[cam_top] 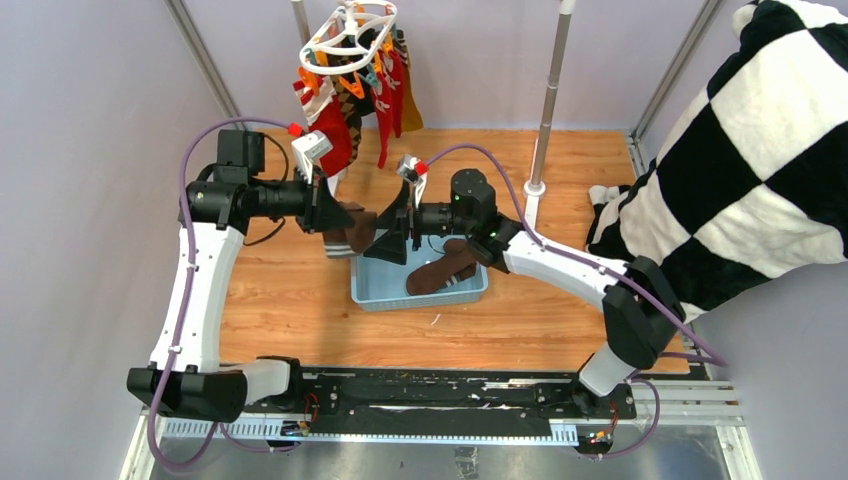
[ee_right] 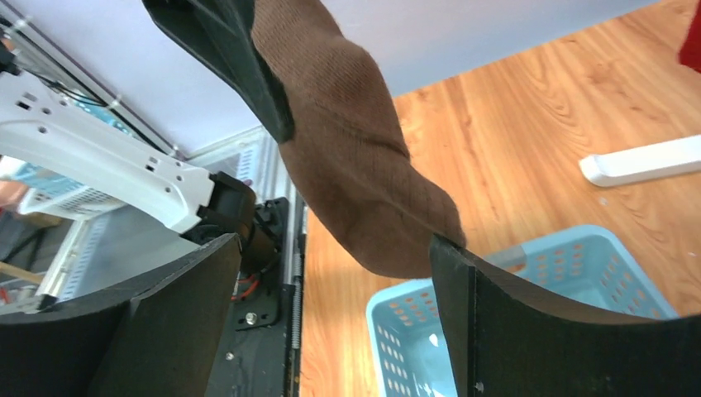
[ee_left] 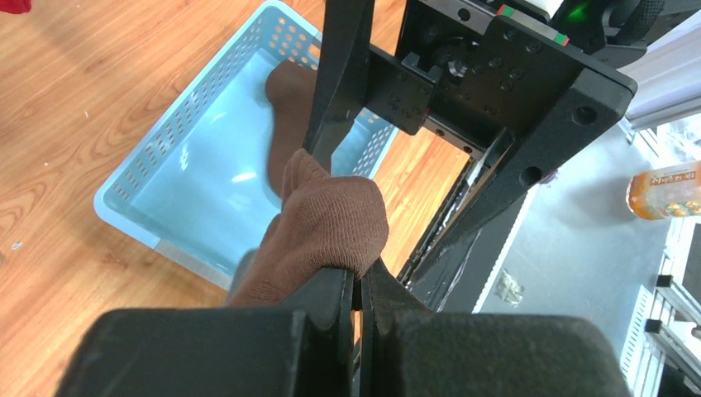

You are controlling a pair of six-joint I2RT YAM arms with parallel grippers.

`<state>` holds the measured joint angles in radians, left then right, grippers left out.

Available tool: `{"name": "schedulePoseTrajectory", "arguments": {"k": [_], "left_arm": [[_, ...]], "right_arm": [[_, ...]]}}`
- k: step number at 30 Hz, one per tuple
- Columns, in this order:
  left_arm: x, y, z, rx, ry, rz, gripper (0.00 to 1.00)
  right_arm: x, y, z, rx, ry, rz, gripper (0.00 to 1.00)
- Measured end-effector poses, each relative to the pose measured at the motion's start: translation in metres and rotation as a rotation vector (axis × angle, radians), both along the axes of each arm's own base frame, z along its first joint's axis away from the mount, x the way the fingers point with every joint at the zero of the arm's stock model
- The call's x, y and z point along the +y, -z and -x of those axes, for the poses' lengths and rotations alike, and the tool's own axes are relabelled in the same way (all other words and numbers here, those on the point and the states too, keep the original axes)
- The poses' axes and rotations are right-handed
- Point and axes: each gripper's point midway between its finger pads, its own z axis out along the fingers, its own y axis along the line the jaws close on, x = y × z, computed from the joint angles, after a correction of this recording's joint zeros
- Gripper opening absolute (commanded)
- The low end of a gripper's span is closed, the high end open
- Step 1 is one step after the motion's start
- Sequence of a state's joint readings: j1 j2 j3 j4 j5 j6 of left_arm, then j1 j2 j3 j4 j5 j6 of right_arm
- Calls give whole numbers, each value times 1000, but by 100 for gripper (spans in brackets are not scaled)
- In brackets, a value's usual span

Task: Remove the socks clipped to the hanger
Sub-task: Place the sock in the bin.

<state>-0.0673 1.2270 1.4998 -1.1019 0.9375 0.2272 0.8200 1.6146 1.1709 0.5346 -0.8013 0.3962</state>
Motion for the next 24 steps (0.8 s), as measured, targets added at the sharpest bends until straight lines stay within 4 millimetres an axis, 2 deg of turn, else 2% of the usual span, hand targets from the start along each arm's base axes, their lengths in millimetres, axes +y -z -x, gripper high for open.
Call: {"name": "schedulePoseTrajectory", "arguments": {"k": [6,15,17,19,20,22,24], "left_arm": [[-2,-6,6,-11,8,16,0],[-3,-10,10,-15,11,26,0],[-3,-11,11,-19,11,27,0],[-3,-12,12,-24,13,27,5],[-4,-12,13,-25,14,27,13],[-4,-12,13,-25,17,27,45],[-4,-12,13,-33,18,22,71]], "right_arm": [[-13,-1,-7,-90,86,28,100],[-4,7,-24,-123,120,55,100],[-2,7,-27,-127,123,50,90],[1,5,-28,-130,118,33,69],[2,4,-27,-130,111,21,55],[6,1,-24,-119,91,1,32],[8,-1,-21,-107,69,-8,18]]}}
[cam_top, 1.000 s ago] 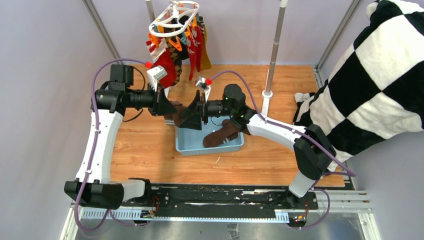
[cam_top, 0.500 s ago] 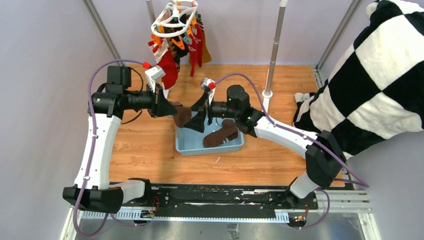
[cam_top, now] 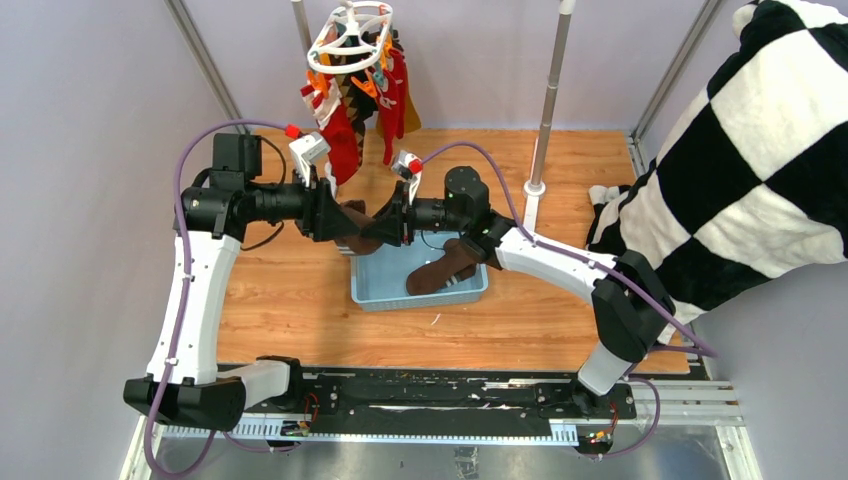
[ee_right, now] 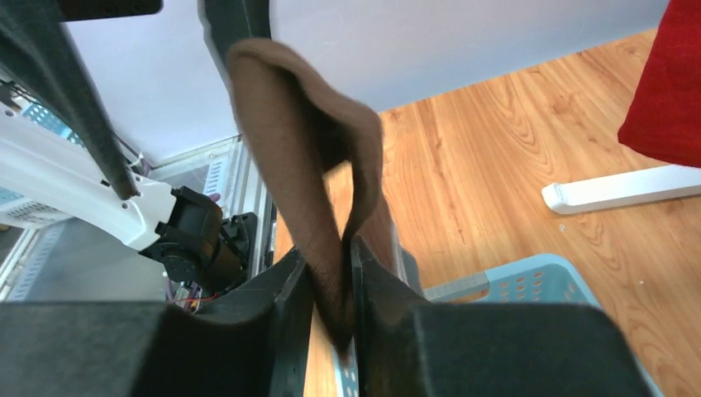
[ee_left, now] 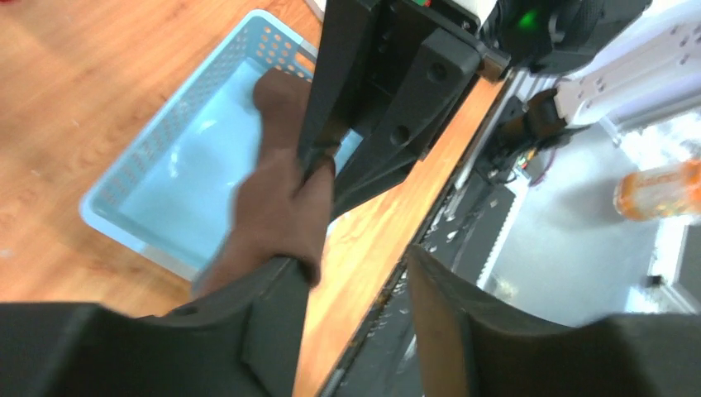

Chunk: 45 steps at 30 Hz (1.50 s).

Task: Remove the socks clipped to the hanger
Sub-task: Place the sock in the bin.

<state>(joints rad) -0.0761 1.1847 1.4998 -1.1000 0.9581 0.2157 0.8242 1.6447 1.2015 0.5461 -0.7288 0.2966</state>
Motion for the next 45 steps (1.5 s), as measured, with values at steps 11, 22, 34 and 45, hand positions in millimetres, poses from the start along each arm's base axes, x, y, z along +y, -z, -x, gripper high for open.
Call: {"name": "schedulePoseTrajectory", "arguments": {"k": [11,22,34,45], "left_arm": [[12,-4,-12,-21,-98,-66,100],[71,23,-62,67,-382,-186,100],[109,36,-75,125,-510,-189,100],[138,42,-79,138,-604,-219,100]], "right_arm": [[-37,44,4,85,77,135,17],[-118,155,-35,254,531,552,77],[-138,121,-49,277,669,551,100],[-94,101,-73,212,648,490,100]]}}
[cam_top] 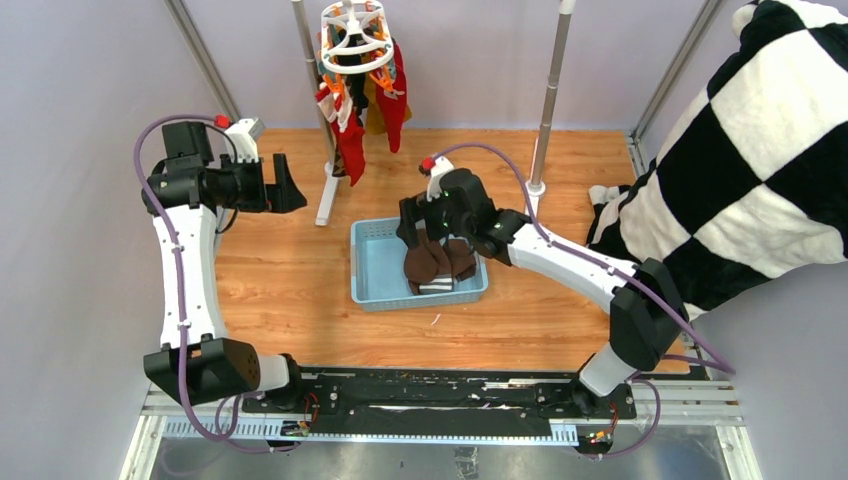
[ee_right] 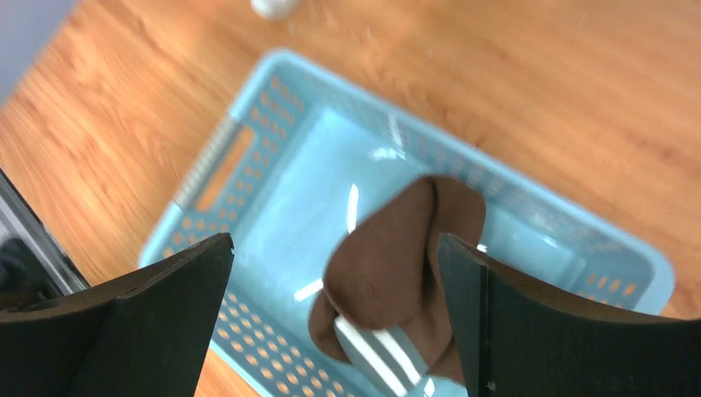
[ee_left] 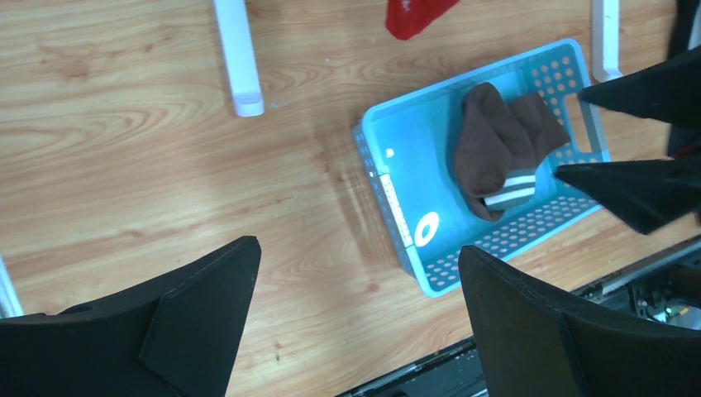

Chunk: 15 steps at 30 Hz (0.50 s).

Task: Remove the socks clipped to the hanger
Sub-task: Place the sock in the bin.

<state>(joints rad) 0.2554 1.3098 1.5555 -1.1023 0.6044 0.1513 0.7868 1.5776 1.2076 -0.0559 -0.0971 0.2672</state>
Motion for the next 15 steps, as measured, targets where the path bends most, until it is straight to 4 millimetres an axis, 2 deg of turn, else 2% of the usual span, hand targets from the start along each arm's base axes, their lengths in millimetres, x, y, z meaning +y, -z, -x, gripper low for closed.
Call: {"name": "schedulePoseTrajectory", "arguments": {"k": [2,6,10,12,15], "left_arm": [[7,0,0,0,-23,-6,100],[21,4,-2,16,-74,-16,100],[30,11,-6,39,-103,-14,100],[31,12,-6,45,-107,-10,100],[29,14,-5,50,-99,1,100]], "right_arm": [[9,-21,-7,-33,17,-45,100],[28,-88,-36,-136,12,-214,100],[50,-128,-68,-241,9,-205,100],[64,-137,-76,-295,8,-191,99],[72,-130,-77,-328,14,-151,97]]}}
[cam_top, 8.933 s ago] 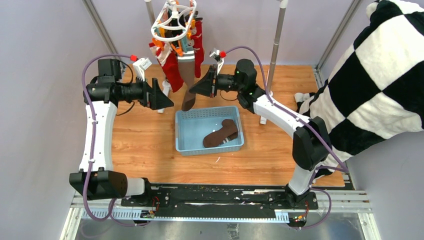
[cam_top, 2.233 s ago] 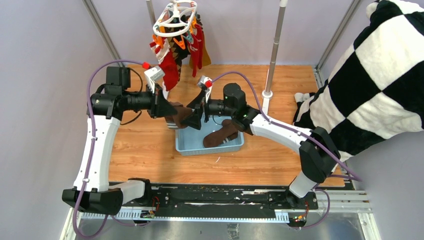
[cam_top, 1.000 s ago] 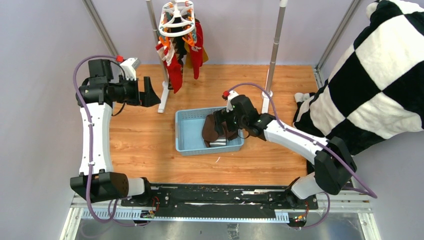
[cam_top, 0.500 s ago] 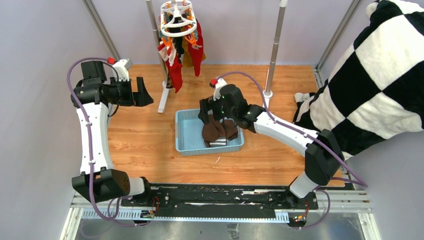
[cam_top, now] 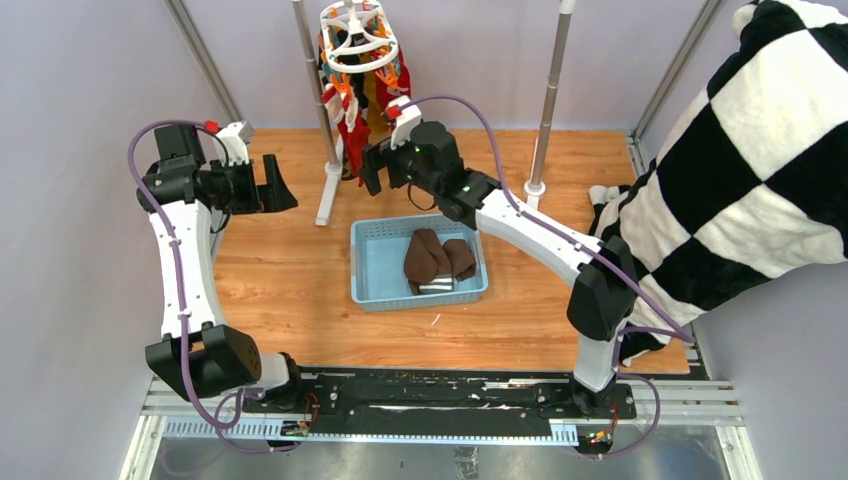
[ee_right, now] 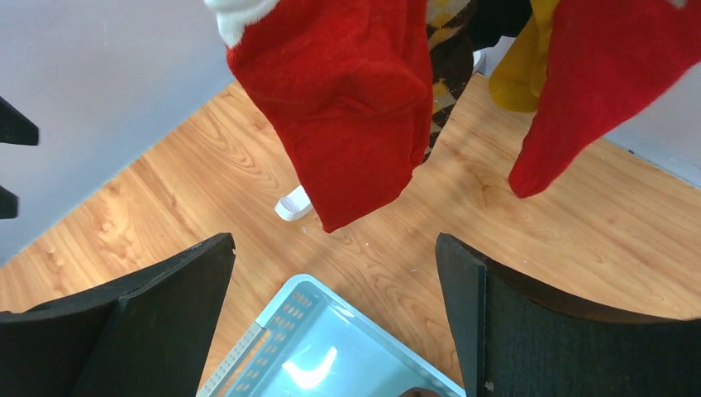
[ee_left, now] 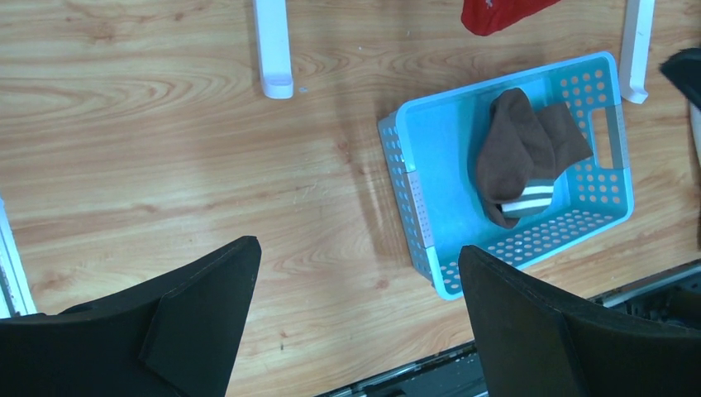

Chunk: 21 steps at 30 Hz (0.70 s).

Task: Remove the socks clipped to the hanger
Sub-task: Place the sock in the bin, then remove the sock from the hanger.

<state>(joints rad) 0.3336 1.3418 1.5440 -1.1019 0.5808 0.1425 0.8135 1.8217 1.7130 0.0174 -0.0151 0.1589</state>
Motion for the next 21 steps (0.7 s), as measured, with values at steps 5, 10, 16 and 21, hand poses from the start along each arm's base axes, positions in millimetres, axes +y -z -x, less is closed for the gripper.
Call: {"name": "schedulePoseTrajectory", "arguments": {"k": [5,10,16,21], "left_arm": [[-4,7,3,19,13,20,100],[-10,10,4,26,35,54,100],[-18,9,6,22,65,95,98],[-24,6,9,9,84,118,94]], "right_arm": [[16,16,-6,-29,-1,26,95],[27,16,-14,-55,-4,5,87],[37,-11,-30,-120,28,-40,62],[43,-24,-38,-158,30,-58,17]]}}
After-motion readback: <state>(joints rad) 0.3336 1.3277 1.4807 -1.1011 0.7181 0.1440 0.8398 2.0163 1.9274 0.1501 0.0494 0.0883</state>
